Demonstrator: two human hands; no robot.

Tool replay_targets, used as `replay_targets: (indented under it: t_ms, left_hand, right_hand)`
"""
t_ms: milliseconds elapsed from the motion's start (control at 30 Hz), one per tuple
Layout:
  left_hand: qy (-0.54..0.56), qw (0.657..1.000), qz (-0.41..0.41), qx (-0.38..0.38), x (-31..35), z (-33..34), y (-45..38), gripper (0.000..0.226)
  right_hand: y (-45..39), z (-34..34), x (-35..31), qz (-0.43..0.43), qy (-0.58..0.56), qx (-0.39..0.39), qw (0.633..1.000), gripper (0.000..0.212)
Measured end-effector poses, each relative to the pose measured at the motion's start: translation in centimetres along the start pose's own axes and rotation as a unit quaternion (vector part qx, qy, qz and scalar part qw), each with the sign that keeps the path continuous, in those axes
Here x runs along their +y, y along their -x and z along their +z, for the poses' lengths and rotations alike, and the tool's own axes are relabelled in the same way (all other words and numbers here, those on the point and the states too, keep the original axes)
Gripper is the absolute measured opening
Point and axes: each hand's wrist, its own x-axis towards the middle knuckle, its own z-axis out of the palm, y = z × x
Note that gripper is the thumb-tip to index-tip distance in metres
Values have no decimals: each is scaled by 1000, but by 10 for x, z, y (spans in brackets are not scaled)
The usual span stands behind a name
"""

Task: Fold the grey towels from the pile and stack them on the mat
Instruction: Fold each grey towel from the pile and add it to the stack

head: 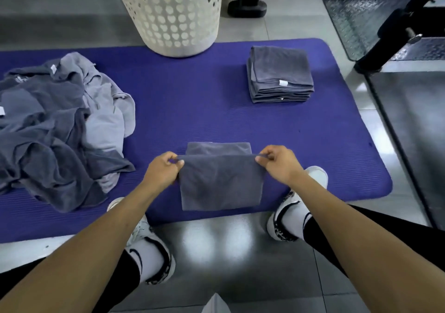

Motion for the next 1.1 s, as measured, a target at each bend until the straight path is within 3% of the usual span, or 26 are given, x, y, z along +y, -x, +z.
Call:
replay_targets:
  t_ms: [200, 333, 533, 600, 700, 767, 867, 967, 1100]
  left_hand:
    - [-22, 999, -29, -16, -6, 21, -78, 11]
    - [-35, 998, -31, -31, -15, 32, -112, 6]
    - [-85, 996, 0, -17, -23, 41, -125, 9]
    - [-90, 996, 14, -25, -20, 39, -130, 16]
    - [-124, 985, 41, -114, -11, 34, -136, 54]
    - [-194, 964, 67, -168, -3, 33, -140, 65]
    - [-247, 947, 62, -197, 8, 34, -150, 61]
    - [-294, 926, 37, -234, 17, 32, -160, 43]
    - [-341, 902, 32, -262, 24, 35, -164, 37]
  right_hand:
    - [-87, 29, 13, 22, 17, -19, 999, 18]
    - [-127, 41, 27, 39, 10, -32, 999, 11]
    - [-150, 48, 41, 39, 56, -52, 996, 10]
    - [-154, 48, 41, 26, 85, -62, 994, 21]
    - [-157, 44, 36, 17, 122, -124, 985, 49]
    - [-161, 41, 31, 17, 150, -164, 975, 56]
    - [-168, 37, 22, 36, 177, -211, 961, 53]
    - [-172, 34, 16, 59, 212, -249, 943, 41]
    - [-178, 30, 16, 62, 187, -273, 942, 31]
